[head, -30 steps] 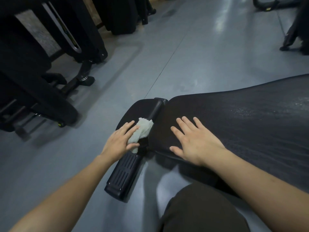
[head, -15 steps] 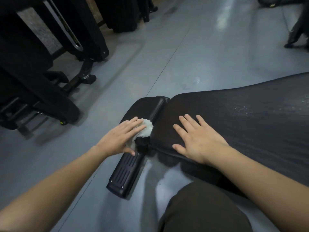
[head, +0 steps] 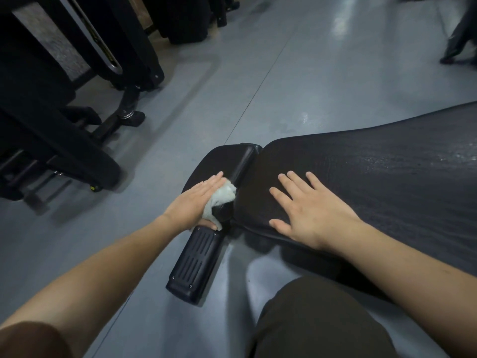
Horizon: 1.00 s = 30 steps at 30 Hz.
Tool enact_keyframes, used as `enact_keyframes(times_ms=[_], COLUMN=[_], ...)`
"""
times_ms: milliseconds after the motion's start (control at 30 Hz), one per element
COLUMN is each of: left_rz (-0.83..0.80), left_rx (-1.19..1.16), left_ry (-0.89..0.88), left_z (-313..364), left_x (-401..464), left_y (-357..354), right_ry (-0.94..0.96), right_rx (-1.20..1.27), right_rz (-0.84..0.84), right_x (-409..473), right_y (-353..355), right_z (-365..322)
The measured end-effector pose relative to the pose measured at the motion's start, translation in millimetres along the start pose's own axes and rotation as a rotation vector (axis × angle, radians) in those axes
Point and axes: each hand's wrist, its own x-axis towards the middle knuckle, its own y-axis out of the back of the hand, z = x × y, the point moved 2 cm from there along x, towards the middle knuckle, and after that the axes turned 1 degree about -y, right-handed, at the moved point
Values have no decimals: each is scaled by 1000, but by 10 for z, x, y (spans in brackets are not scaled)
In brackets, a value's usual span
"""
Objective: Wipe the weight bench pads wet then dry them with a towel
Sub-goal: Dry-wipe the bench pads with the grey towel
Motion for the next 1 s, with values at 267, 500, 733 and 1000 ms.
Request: enact_keyframes(times_ms=[267, 500, 733, 1000], left_rz=[-90, -199, 235, 67], left_rx=[-259, -528, -757, -868], left_ry=[459, 700, 586, 649], left_z=[-284, -474, 9, 106], left_x=[-112, -199, -446, -248], left_y=[-58, -137, -180, -157], right_ry=[-2, -6, -1, -5], right_rx=[-12, -5, -3, -11], right_rz=[11, 8, 13, 11], right_x=[0, 3, -3, 3], right_y=[-3, 14, -7, -9], right_z=[-3, -8, -2, -3])
